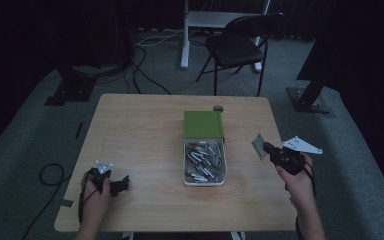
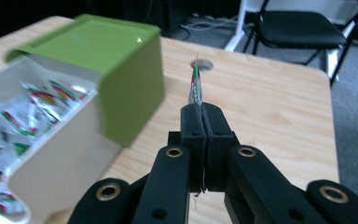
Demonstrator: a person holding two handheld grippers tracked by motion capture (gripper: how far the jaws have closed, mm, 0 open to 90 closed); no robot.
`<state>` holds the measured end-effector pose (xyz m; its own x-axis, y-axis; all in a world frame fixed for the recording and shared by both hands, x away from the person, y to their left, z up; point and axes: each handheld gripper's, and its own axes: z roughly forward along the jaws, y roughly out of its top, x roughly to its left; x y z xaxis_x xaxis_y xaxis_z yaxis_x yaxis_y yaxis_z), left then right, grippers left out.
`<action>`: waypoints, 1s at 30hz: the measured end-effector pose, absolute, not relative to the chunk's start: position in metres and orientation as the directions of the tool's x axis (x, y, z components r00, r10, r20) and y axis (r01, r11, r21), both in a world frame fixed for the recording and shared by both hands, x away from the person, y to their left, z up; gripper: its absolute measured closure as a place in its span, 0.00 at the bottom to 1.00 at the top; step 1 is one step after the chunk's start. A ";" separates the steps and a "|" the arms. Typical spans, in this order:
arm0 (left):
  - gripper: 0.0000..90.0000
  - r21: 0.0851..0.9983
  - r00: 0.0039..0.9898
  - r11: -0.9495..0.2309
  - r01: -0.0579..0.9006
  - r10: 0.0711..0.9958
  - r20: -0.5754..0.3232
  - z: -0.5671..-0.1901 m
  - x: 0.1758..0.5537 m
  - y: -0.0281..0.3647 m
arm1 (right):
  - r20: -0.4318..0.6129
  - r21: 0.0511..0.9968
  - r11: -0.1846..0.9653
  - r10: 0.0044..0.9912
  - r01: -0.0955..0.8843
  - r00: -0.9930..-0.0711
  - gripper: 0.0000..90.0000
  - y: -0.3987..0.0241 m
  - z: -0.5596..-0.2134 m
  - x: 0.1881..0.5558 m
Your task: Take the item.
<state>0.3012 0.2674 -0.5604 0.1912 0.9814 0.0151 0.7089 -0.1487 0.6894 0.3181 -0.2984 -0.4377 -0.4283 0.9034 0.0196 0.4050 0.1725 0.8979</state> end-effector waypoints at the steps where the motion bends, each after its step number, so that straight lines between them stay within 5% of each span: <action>1: 0.02 0.689 0.191 -0.149 0.709 0.981 0.015 -0.560 0.301 0.267 | 0.019 0.894 0.173 0.907 0.413 -0.421 0.99 -0.301 -0.441 0.319; 18: 0.02 0.689 0.191 -0.149 0.709 0.981 0.015 -0.560 0.301 0.267 | -0.049 0.833 0.211 0.949 0.511 -0.312 0.99 -0.327 -0.485 0.324; 30: 0.02 0.689 0.191 -0.149 0.709 0.981 0.015 -0.560 0.301 0.267 | -0.040 0.798 0.247 0.932 0.550 -0.361 0.99 -0.307 -0.514 0.322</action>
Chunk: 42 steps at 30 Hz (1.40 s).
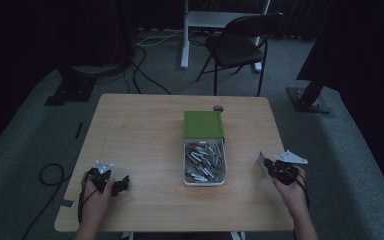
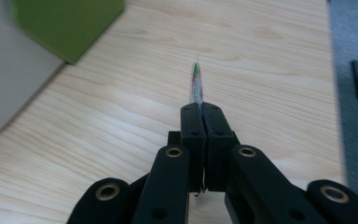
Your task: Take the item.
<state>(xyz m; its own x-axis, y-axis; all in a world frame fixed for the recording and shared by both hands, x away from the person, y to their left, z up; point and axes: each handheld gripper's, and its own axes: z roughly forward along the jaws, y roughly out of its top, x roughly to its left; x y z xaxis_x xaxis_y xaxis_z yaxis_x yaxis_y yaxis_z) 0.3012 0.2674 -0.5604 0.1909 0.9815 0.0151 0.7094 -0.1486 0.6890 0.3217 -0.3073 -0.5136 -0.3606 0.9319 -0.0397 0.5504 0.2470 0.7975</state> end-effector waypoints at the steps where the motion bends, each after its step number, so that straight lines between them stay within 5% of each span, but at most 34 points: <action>1: 0.02 0.689 0.191 -0.149 0.709 0.981 0.015 -0.560 0.301 0.267 | -0.045 0.793 0.261 0.926 0.551 -0.375 0.99 -0.301 -0.515 0.320; 22: 0.02 0.688 0.187 -0.146 0.711 0.982 0.015 -0.560 0.301 0.267 | 0.012 0.736 0.300 0.891 0.607 -0.454 0.96 -0.273 -0.552 0.324; 28: 0.02 0.688 0.187 -0.145 0.711 0.982 0.015 -0.560 0.301 0.267 | 0.027 0.734 0.299 0.884 0.610 -0.466 0.80 -0.276 -0.554 0.324; 31: 0.02 0.688 0.186 -0.145 0.711 0.982 0.014 -0.560 0.301 0.267 | 0.030 0.728 0.300 0.885 0.617 -0.465 0.59 -0.276 -0.554 0.324; 37: 0.02 0.689 0.189 -0.147 0.710 0.982 0.015 -0.560 0.301 0.267 | 0.069 0.762 0.273 0.867 0.588 -0.493 0.38 -0.278 -0.547 0.321; 38: 0.02 0.689 0.189 -0.148 0.710 0.982 0.015 -0.560 0.301 0.267 | 0.102 0.765 0.249 0.863 0.593 -0.495 0.28 -0.281 -0.542 0.318; 42: 0.02 0.689 0.189 -0.147 0.710 0.982 0.015 -0.560 0.301 0.267 | 0.136 0.793 0.215 0.850 0.570 -0.509 0.18 -0.285 -0.535 0.311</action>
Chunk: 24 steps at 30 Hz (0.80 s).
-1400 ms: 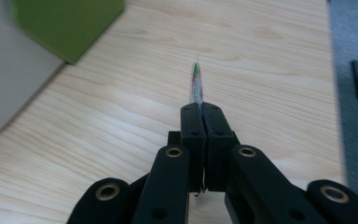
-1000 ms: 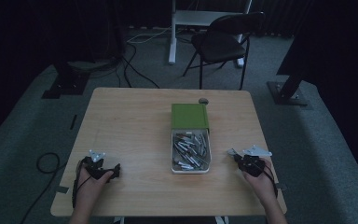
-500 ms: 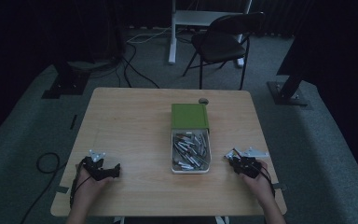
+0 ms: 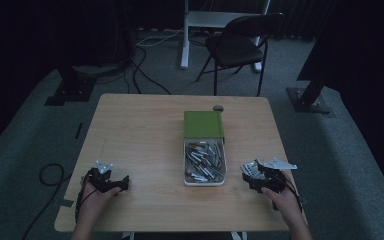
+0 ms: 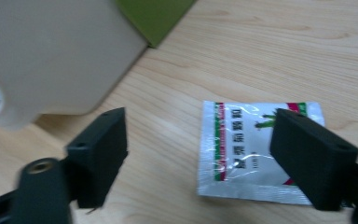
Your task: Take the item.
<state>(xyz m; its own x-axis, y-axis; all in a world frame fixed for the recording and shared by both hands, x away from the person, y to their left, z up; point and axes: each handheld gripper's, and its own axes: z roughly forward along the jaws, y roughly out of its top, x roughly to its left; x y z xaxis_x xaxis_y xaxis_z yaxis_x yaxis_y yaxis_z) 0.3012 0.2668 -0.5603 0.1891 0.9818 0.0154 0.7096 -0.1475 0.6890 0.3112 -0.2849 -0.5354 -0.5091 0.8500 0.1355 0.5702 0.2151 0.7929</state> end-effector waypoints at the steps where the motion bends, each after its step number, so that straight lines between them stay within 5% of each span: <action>1: 0.02 0.689 0.189 -0.147 0.710 0.982 0.015 -0.560 0.301 0.267 | 0.133 0.794 0.221 0.846 0.566 -0.516 0.18 -0.285 -0.535 0.310; 24: 0.02 0.687 0.286 -0.220 0.692 0.958 0.019 -0.560 0.299 0.263 | 0.124 0.793 0.380 0.664 0.476 -0.737 0.15 -0.245 -0.552 0.289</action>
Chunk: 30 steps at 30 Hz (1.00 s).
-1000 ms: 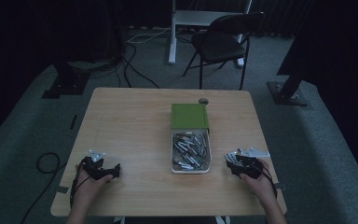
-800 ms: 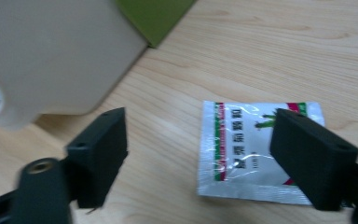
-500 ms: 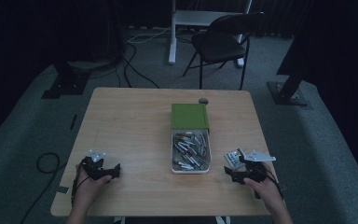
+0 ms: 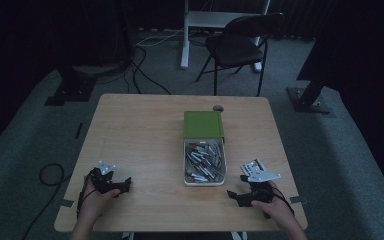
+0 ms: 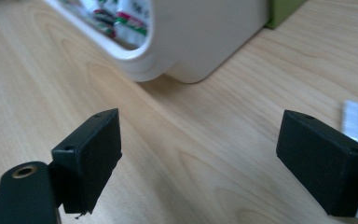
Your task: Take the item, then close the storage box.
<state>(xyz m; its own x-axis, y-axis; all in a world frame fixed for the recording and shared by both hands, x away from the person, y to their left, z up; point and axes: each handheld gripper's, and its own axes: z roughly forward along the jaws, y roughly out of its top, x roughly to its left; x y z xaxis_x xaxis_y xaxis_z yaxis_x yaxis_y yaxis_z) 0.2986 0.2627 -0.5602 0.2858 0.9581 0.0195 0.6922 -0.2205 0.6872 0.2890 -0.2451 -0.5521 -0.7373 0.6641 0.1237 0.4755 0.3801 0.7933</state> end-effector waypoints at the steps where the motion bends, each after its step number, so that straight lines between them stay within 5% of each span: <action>1: 0.02 0.688 0.303 -0.233 0.688 0.953 0.020 -0.560 0.296 0.260 | 0.123 0.794 0.387 0.653 0.469 -0.747 0.15 -0.244 -0.554 0.289; 30: 0.02 0.753 0.612 -0.399 0.524 0.791 -0.007 -0.533 0.285 0.178 | 0.147 0.864 0.265 0.678 0.427 -0.720 0.14 -0.247 -0.527 0.294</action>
<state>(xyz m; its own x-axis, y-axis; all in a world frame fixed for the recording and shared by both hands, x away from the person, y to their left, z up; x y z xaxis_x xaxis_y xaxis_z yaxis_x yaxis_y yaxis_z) 0.2846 0.1778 -0.5331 0.6115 0.7912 -0.0067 0.5240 -0.3986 0.7527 0.2943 -0.2471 -0.5265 -0.7201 0.6781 0.1474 0.4270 0.2655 0.8644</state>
